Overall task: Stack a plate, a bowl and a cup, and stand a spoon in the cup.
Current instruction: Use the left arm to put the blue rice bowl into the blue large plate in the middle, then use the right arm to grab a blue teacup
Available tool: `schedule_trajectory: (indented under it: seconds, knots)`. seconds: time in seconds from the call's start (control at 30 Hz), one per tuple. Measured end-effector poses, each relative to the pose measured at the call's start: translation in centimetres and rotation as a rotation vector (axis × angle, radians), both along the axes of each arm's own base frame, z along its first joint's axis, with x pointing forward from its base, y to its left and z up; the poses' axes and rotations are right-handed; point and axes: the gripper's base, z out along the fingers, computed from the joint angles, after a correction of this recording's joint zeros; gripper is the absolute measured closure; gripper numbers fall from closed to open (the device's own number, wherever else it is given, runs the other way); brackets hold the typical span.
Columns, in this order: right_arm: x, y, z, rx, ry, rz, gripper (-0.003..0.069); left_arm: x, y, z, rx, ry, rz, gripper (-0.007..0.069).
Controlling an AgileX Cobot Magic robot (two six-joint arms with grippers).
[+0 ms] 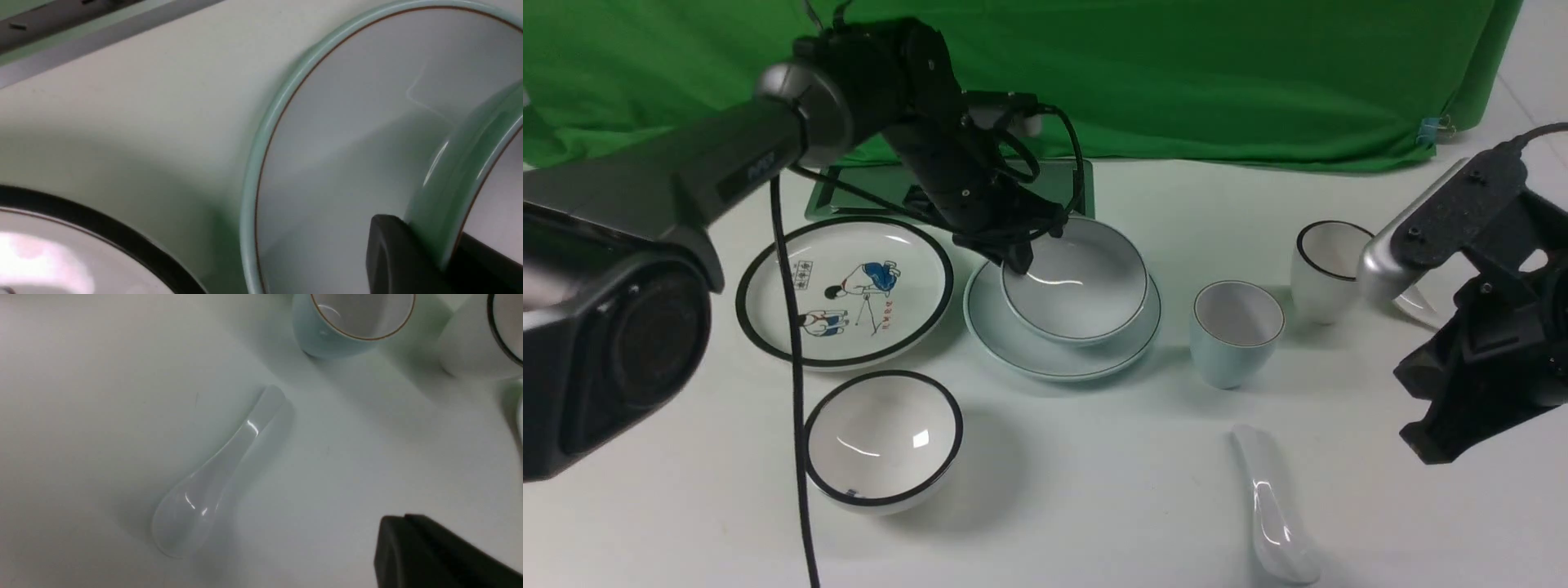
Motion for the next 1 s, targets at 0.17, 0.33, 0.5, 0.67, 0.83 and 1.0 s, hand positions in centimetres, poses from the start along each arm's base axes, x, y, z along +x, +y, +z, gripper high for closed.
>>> schedule_trajectory:
  seconds: [0.17,0.33,0.5,0.67,0.83,1.0]
  knots:
    - [0.5,0.2,-0.7,-0.007,0.024,-0.005,0.0643,0.2,0.1,-0.2,0.008,-0.012,0.013,0.0601]
    - [1.3,0.6,-0.7,0.018,0.039,-0.053,0.0589,0.3,0.1,-0.1,0.010,-0.015,0.015,0.0463]
    - [3.5,1.6,1.4,0.077,-0.010,-0.100,0.0361,0.2,0.0,3.2,0.000,-0.037,-0.005,0.0228]
    - [6.6,3.0,1.4,0.096,-0.010,-0.125,0.0197,-1.3,0.8,11.8,0.029,-0.195,-0.032,0.0139]
    - [10.7,4.9,-1.2,0.075,0.051,-0.144,0.0179,-5.1,3.2,21.6,0.094,-0.444,0.044,0.0223]
    - [13.9,6.3,-4.2,0.049,0.105,-0.157,0.0179,-9.5,5.3,27.0,0.139,-0.563,0.083,0.0421]
